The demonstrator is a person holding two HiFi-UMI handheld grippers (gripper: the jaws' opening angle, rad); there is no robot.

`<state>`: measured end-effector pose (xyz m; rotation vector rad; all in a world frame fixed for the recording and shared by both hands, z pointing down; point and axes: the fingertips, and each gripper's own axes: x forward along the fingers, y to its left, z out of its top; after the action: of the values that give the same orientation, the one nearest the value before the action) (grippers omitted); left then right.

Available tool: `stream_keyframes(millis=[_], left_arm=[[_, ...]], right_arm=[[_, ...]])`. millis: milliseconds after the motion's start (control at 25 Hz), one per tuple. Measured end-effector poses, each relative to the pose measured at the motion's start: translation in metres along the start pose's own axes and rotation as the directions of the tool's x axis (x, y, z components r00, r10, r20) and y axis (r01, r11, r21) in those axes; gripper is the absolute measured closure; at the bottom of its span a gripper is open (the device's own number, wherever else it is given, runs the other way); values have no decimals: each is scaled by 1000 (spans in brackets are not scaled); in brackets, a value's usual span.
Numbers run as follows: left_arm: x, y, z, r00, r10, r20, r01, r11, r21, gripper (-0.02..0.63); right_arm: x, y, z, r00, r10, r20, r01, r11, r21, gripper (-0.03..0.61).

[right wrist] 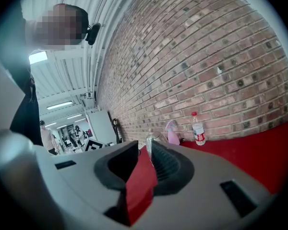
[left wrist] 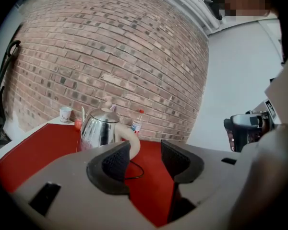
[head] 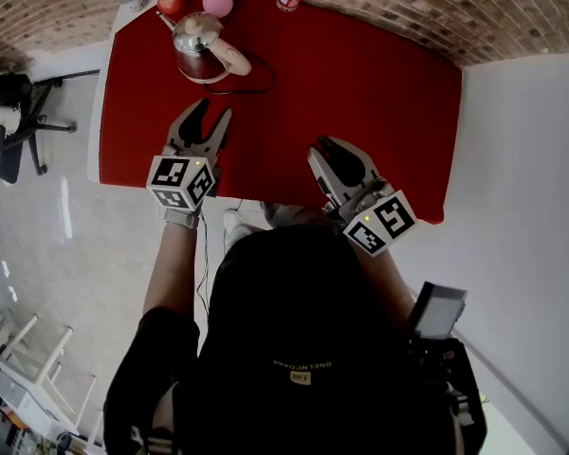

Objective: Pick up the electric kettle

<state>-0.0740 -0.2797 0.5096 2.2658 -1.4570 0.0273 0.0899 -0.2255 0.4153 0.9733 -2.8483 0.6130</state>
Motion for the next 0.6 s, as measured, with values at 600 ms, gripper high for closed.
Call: stream_keyframes(millis=[600], left_arm=[[88,18,-25,998,-3,-61,1,999,-35,348]], right_arm=[[-17,-56,-6,995,-92,-27,93,995,24,497]])
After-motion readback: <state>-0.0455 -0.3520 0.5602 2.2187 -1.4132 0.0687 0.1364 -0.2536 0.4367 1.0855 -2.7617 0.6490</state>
